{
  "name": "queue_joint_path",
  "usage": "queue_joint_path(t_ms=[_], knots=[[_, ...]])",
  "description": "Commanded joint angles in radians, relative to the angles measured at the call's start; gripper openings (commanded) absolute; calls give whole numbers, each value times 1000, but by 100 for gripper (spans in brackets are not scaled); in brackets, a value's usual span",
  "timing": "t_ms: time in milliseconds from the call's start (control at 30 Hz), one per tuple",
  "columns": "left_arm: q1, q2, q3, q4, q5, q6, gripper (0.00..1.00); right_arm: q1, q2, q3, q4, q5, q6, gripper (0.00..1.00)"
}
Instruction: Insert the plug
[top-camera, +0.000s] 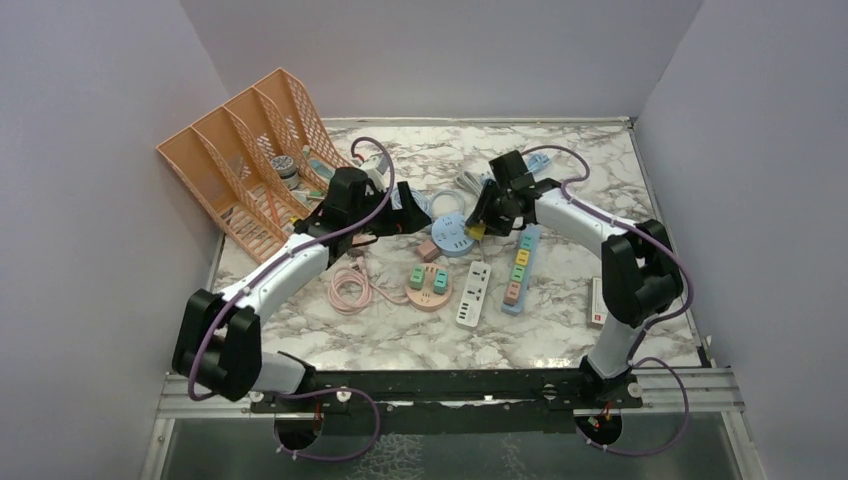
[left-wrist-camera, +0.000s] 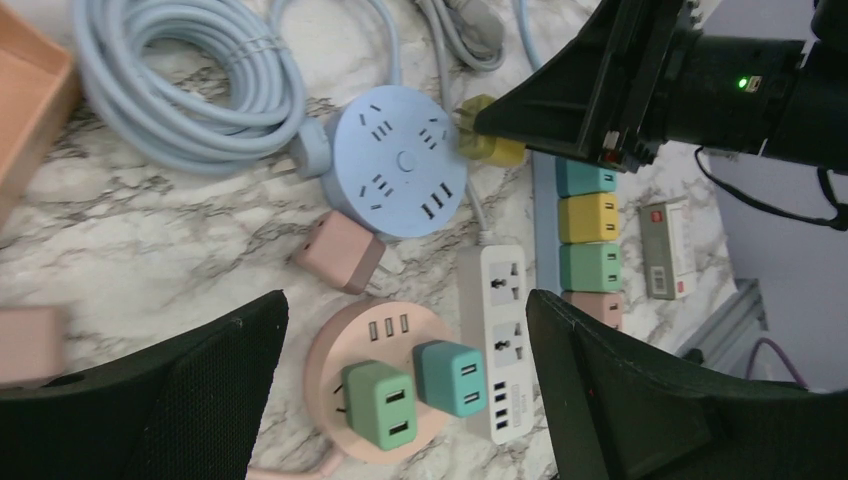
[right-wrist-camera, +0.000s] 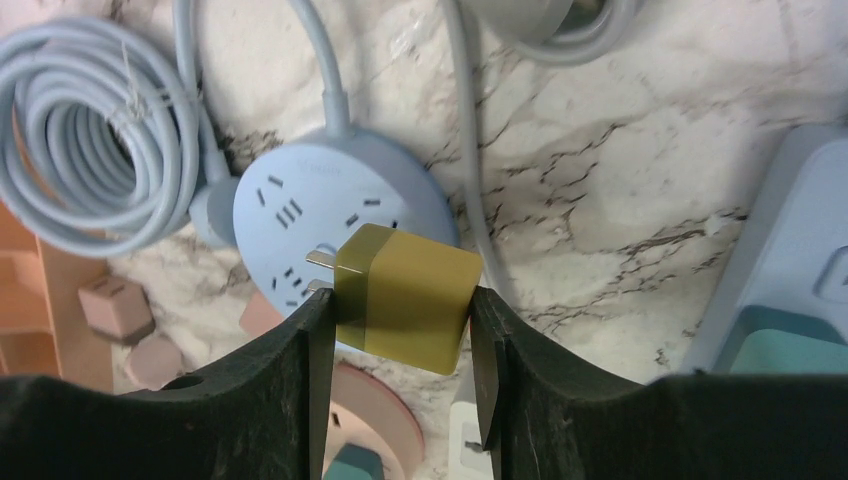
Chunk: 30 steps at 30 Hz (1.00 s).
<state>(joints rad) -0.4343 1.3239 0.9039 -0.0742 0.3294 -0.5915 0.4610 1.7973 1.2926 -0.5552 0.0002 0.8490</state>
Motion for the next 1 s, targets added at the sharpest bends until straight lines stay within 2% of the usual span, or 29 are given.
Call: queue_joint_path(t_ms=[0, 133, 267, 400, 500, 600, 700, 833, 967], knots=[[-15, 109, 53, 147, 189, -84, 89, 1, -80, -73, 191, -241, -18, 39], [-22, 220, 83, 258, 289, -130, 82, 2, -138, -141, 326, -343, 3, 39], [-39, 275, 81, 344, 329, -153, 76, 2, -157, -175, 425, -409, 27, 39], [-56, 283, 77, 364, 315, -142, 72, 2, -156, -194, 475, -445, 62, 39], [-58, 274, 59, 375, 295, -145, 60, 2, -153, -206, 498, -458, 92, 39], [-58, 262, 33, 383, 245, -154, 55, 2, -147, -208, 520, -481, 112, 39], [-58, 250, 10, 397, 197, -164, 54, 2, -144, -205, 530, -506, 130, 39], [-58, 229, -9, 405, 137, -168, 62, 2, -147, -204, 544, -533, 147, 39], [-58, 208, -15, 420, 98, -172, 60, 2, -143, -198, 547, -558, 149, 39]])
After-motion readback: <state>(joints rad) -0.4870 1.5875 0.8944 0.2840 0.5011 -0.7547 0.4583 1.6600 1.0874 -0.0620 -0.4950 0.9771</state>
